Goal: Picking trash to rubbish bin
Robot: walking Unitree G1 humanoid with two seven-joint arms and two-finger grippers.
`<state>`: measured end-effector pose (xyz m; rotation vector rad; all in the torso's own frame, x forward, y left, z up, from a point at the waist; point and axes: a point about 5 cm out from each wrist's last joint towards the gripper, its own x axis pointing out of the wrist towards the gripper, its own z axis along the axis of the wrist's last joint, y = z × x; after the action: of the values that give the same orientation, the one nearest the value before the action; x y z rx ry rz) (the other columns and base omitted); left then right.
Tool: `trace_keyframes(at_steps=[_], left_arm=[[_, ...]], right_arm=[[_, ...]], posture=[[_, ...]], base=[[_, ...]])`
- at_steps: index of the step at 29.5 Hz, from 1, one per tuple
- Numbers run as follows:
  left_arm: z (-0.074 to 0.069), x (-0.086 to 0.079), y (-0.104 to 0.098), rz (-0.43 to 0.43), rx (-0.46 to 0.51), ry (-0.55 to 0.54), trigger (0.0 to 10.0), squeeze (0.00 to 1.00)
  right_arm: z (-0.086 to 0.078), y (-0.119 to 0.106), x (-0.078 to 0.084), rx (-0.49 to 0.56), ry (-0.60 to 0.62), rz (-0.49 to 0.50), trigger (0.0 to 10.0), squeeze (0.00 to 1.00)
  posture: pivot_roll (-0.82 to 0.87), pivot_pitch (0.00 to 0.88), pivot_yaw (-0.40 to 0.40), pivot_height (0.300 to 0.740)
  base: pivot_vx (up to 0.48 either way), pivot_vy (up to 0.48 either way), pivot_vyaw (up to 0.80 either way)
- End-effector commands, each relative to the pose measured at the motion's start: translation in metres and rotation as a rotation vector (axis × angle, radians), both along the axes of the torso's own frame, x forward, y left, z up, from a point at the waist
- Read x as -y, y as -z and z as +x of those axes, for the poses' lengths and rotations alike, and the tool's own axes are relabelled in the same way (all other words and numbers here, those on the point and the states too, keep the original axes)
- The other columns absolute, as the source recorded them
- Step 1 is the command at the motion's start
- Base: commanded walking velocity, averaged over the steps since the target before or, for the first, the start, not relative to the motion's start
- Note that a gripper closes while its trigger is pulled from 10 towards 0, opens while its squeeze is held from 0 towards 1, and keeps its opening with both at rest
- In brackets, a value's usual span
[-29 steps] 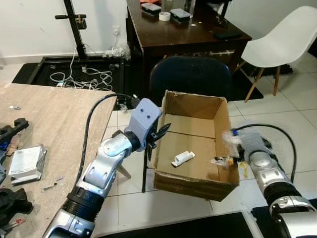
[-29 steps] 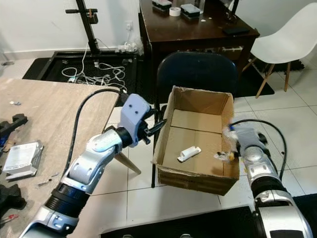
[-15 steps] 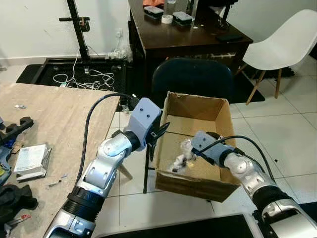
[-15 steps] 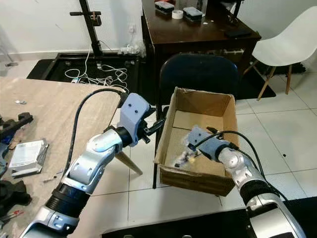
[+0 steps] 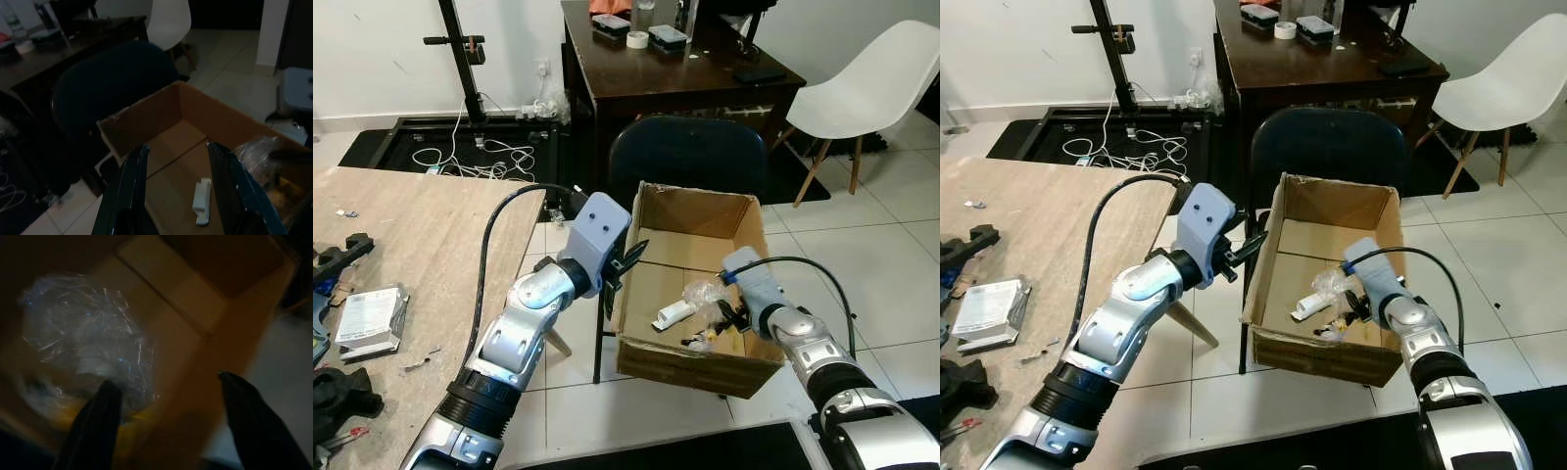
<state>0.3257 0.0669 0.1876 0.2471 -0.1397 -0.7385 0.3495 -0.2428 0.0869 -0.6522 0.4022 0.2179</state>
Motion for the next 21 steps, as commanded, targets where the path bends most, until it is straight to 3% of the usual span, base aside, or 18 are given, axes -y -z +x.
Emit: trace_keyframes(at_steps=[1, 3, 5, 6, 7, 8, 9, 10, 11, 13, 14, 15, 16, 17, 18, 19, 20, 21], left_arm=[[-0.001, 0.000, 0.005, 0.019, -0.018, -0.006, 10.0, 0.00], [0.000, 0.001, 0.005, 0.023, -0.017, 0.000, 10.0, 0.00], [0.000, 0.001, 0.004, 0.023, -0.016, 0.000, 10.0, 0.00], [0.001, 0.000, 0.004, 0.023, -0.015, -0.003, 10.0, 0.00], [0.001, 0.000, 0.004, 0.023, -0.015, -0.003, 10.0, 0.00], [0.001, 0.000, 0.003, 0.024, -0.015, -0.006, 10.0, 0.00], [0.001, 0.000, 0.003, 0.026, -0.015, -0.007, 10.0, 0.00], [0.002, -0.001, 0.004, 0.022, -0.017, -0.011, 10.0, 0.00], [0.002, -0.001, 0.004, 0.022, -0.017, -0.011, 10.0, 0.00], [0.002, -0.002, 0.004, 0.026, -0.017, -0.015, 10.0, 0.00], [0.002, -0.002, 0.004, 0.026, -0.017, -0.015, 10.0, 0.00], [0.002, -0.001, 0.004, 0.026, -0.016, -0.014, 10.0, 0.00], [0.002, -0.001, 0.004, 0.023, -0.019, -0.015, 10.0, 0.00], [0.001, -0.001, 0.004, 0.024, -0.018, -0.015, 10.0, 0.00], [0.001, 0.000, 0.004, 0.025, -0.019, -0.014, 10.0, 0.00], [0.001, -0.001, 0.004, 0.024, -0.019, -0.018, 10.0, 0.00], [0.001, -0.001, 0.004, 0.022, -0.022, -0.021, 10.0, 0.00], [0.001, -0.001, 0.004, 0.022, -0.022, -0.021, 10.0, 0.00]], right_arm=[[0.002, 0.000, 0.000, -0.008, 0.099, 0.181, 10.0, 0.00], [-0.002, 0.008, 0.001, -0.069, 0.151, 0.280, 10.0, 0.00], [-0.002, 0.004, 0.008, -0.033, 0.097, 0.098, 10.0, 0.00], [-0.001, 0.006, 0.006, -0.093, 0.248, 0.445, 10.0, 0.00], [-0.001, 0.006, 0.006, -0.093, 0.248, 0.445, 10.0, 0.00], [-0.001, 0.009, -0.001, -0.144, 0.325, 0.742, 10.0, 0.00], [-0.002, 0.005, 0.018, -0.115, 0.312, 0.121, 10.0, 0.00], [0.001, 0.005, 0.009, -0.114, 0.436, 0.475, 10.0, 0.00], [0.001, 0.005, 0.009, -0.114, 0.436, 0.475, 10.0, 0.00], [-0.004, 0.010, 0.014, -0.122, 0.260, 0.206, 10.0, 0.00], [-0.004, 0.010, 0.014, -0.122, 0.260, 0.206, 10.0, 0.00], [-0.003, 0.001, 0.024, -0.029, 0.231, 0.024, 10.0, 0.00], [-0.002, 0.002, 0.026, -0.043, 0.470, 0.449, 10.0, 0.00], [-0.003, 0.008, 0.012, -0.149, 0.533, 0.877, 10.0, 0.00], [-0.008, 0.009, 0.031, -0.149, 0.525, 0.307, 10.0, 0.00], [-0.006, -0.001, 0.044, -0.066, 0.572, 0.294, 10.0, 0.00], [-0.006, 0.004, 0.033, -0.113, 0.651, 0.688, 10.0, 0.00], [-0.006, 0.004, 0.033, -0.113, 0.651, 0.688, 10.0, 0.00]], posture=[[0.10, 0.093, 0.005, 0.740], [0.10, 0.093, 0.005, 0.740], [0.10, 0.093, 0.005, 0.740], [0.10, 0.093, 0.005, 0.740], [0.10, 0.093, 0.005, 0.740], [0.10, 0.093, 0.005, 0.740], [0.10, 0.093, 0.005, 0.740], [0.10, 0.093, 0.005, 0.740], [0.10, 0.093, 0.005, 0.740], [0.10, 0.093, 0.005, 0.740], [0.10, 0.093, 0.005, 0.740], [0.10, 0.100, 0.013, 0.740], [0.10, 0.100, 0.013, 0.740], [0.10, 0.100, 0.013, 0.740], [0.10, 0.100, 0.013, 0.740], [0.10, 0.100, 0.013, 0.740], [0.10, 0.100, 0.013, 0.740], [0.10, 0.100, 0.013, 0.740]], base=[[0.000, 0.000, 0.00], [0.000, 0.000, 0.00], [0.000, 0.000, 0.00], [0.000, 0.000, 0.00], [0.000, 0.000, 0.00], [0.000, 0.000, 0.00], [0.000, 0.000, 0.00], [0.000, 0.000, 0.00], [0.000, 0.000, 0.00], [0.000, 0.000, 0.00], [0.000, 0.000, 0.00], [0.000, 0.000, 0.00], [0.000, 0.000, 0.00], [0.000, 0.000, 0.00], [0.000, 0.000, 0.00], [0.000, 0.000, 0.00], [0.000, 0.000, 0.00], [0.000, 0.000, 0.00]])
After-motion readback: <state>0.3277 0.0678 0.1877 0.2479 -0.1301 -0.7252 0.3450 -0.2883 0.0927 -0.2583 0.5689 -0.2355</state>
